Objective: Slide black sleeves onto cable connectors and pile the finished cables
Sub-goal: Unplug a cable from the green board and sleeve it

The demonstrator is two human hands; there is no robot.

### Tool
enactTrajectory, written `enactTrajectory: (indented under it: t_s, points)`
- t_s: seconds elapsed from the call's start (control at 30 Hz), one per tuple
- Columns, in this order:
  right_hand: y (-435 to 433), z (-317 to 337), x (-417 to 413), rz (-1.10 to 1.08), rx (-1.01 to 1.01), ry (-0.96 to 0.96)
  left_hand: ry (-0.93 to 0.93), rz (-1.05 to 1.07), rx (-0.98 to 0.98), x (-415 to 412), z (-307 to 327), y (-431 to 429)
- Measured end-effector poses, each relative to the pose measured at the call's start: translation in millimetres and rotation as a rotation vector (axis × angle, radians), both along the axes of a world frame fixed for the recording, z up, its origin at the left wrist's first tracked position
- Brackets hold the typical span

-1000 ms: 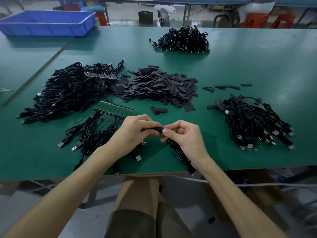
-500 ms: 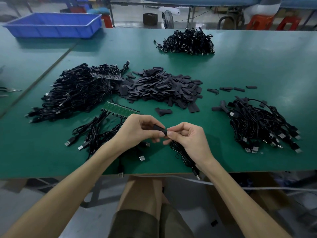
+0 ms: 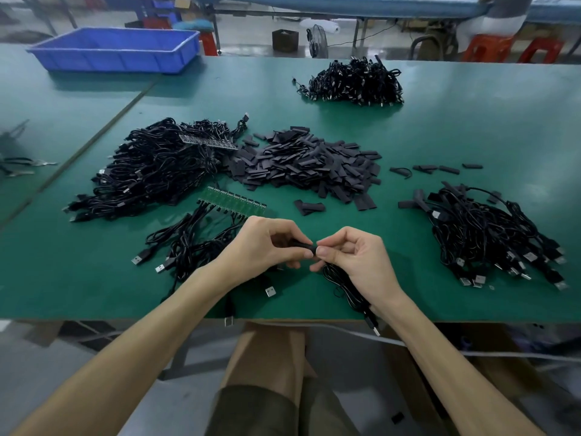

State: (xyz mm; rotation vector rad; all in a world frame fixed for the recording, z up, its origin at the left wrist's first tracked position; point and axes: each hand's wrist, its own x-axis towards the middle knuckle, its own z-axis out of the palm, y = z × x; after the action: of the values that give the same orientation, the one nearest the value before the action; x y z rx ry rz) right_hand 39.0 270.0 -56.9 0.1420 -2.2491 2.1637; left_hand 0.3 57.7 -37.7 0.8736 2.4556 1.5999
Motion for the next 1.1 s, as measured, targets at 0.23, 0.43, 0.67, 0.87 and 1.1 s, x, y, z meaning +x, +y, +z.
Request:
enactTrajectory:
  t_s: [0.23,0.43,0.67,0.87,1.1]
  points:
    - [0.8,-1.6,-1.1,0.014,-0.025,-0.015,-0.033,0.026,0.029,1.8,-0.9,2.4]
    - [0.7,1.1,-0.1,0.021,-0.018,-0.015,-0.128,0.024,0.067,3.2,4.4,5.3]
    - [-2.2,2.6,-0.6,0.047,0.024,-0.004,-0.118,0.047,0.122,6.4,5.2,3.8]
    - [-7.8,7.0,-0.4,0.066,0.237,0.058,-0.111,0.079,0.221,6.9,5.2,3.8]
    - [-8.7,7.3,0.7,0.037,0.293,0.032,-0.040,0.052,0.116,4.8,-0.5,3.6]
